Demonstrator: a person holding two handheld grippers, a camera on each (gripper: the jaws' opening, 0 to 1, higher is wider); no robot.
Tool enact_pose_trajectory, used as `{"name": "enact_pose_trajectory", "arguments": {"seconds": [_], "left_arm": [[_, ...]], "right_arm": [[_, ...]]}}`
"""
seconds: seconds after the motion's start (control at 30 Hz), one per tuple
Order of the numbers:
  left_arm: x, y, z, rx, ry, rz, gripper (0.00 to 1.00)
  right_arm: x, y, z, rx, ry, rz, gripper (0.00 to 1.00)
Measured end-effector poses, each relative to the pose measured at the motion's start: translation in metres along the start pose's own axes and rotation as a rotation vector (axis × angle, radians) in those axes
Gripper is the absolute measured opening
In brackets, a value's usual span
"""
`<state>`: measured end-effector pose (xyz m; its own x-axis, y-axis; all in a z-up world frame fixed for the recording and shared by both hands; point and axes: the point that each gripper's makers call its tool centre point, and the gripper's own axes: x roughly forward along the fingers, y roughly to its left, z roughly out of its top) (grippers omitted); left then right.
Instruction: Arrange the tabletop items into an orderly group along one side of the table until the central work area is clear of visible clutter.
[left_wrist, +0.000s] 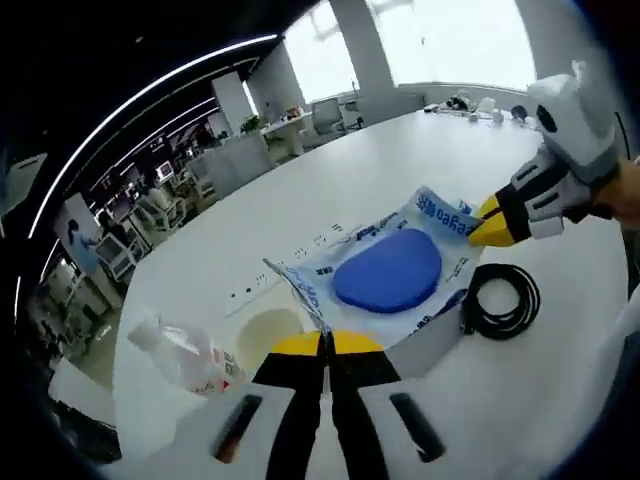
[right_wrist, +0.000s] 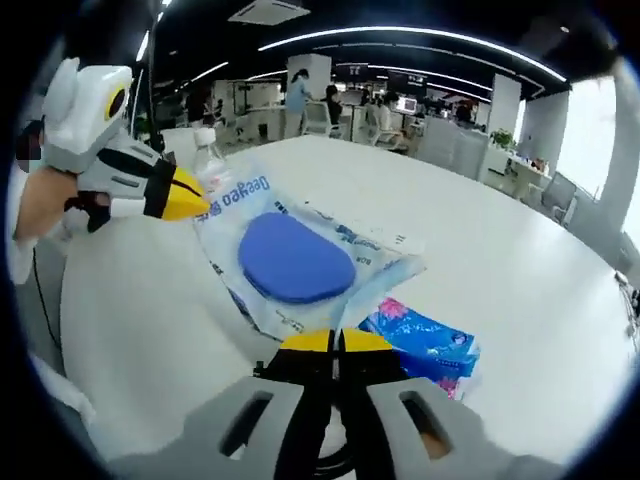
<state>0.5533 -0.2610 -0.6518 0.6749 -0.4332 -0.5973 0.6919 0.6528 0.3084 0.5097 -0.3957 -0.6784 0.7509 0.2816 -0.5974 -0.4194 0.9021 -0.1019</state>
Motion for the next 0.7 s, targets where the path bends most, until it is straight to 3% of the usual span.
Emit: {"name": "enact_pose_trajectory", "arguments": {"seconds": [0.23, 0.43, 0.7], "left_arm": [[0.011, -0.007, -0.01, 0.061, 0.064, -0.029, 0.0], [0.022, -0.006, -0.019, 0.016, 0.093, -0.044, 0.0], [0.035, -0.005, -0.027, 0.026, 0.106, -0.052, 0.0]], "right_arm": [[0.019, 0.012, 0.003, -0.092, 0.036, 0.026, 0.0], [0.029, 0.009, -0.008, -0.093, 0.074, 0.025, 0.0], [0.037, -0.001, -0.019, -0.095, 0.1, 0.02, 0.0]]}}
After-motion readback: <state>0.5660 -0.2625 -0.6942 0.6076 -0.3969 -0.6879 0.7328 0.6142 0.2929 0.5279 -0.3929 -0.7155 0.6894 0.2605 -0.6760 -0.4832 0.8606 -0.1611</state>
